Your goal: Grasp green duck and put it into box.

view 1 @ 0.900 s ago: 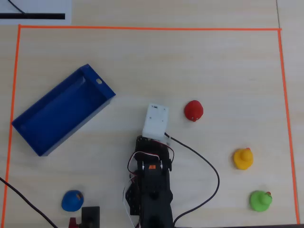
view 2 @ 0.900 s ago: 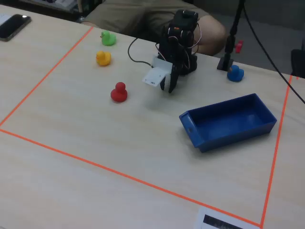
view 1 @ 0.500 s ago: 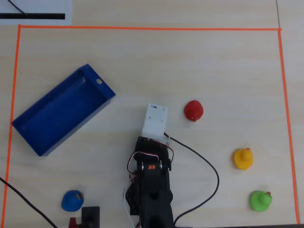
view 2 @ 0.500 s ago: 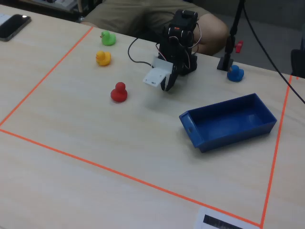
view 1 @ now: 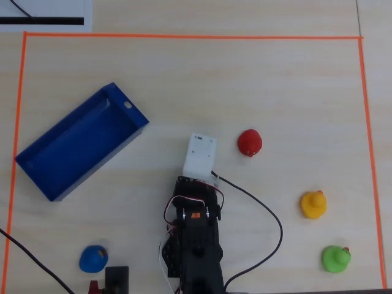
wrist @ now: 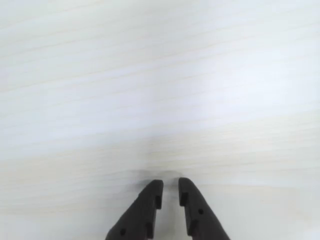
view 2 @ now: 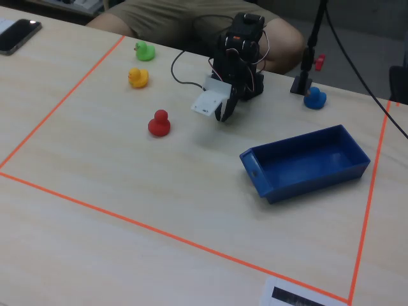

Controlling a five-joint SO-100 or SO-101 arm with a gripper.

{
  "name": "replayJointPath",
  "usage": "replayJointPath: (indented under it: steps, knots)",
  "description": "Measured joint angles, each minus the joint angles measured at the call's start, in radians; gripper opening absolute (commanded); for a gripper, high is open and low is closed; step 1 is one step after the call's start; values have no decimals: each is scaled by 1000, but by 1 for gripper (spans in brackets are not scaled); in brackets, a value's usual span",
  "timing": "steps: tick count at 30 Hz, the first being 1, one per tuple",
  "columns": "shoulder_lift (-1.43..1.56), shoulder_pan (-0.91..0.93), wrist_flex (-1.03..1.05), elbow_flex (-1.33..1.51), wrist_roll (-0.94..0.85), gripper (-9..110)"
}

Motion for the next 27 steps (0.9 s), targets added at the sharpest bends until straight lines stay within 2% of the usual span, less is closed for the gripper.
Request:
replayJointPath:
  steps: [5, 10, 16, 21, 25, 27]
  knots:
    - [-20, -2, -11, 0, 5, 0]
    - [-290, 58, -193, -104, 84, 2]
    - [-683, 391, -423, -514, 176, 6]
    - [-904, 692, -485, -792, 172, 8]
    - [-1037, 894, -522, -960, 141, 16]
    - [-1083, 973, -541, -1011, 115, 25]
